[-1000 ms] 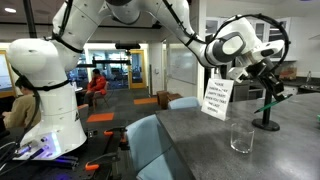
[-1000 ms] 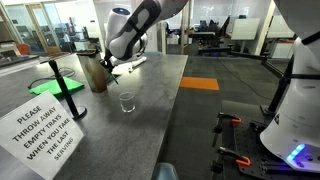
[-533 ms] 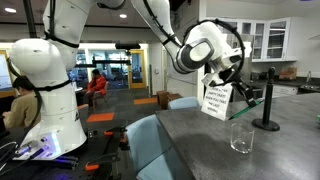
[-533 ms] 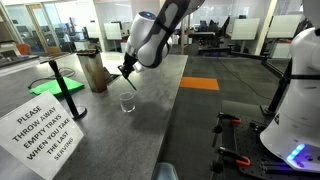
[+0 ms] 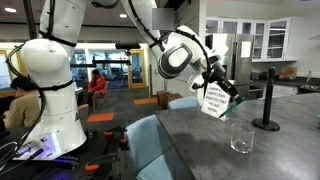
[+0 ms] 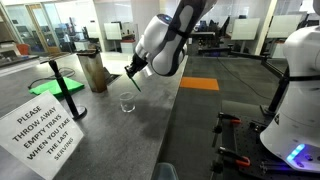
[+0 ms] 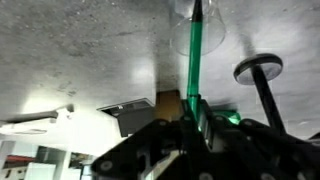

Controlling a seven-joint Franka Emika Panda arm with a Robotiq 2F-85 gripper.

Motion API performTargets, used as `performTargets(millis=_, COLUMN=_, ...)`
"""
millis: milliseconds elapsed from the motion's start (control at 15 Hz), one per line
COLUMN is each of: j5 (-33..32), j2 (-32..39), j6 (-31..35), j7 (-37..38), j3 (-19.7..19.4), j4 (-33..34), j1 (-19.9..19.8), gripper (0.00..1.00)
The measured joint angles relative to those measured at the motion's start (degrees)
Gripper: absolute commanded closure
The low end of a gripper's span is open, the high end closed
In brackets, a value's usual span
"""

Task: Pick the marker and put it in the cup

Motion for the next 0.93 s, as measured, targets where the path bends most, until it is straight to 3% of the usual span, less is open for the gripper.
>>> performTargets(millis=467, j5=8.4, j2=8.97, j6=-0.37, j7=0.0, j3=-5.82, j4=7.3, j1=7.83, gripper=0.97)
performTargets(millis=933, j5=13.75, j2=20.24, j6=-1.36, j7=0.84, j3=-8.58, j4=16.78, j1=9.21, gripper=0.97)
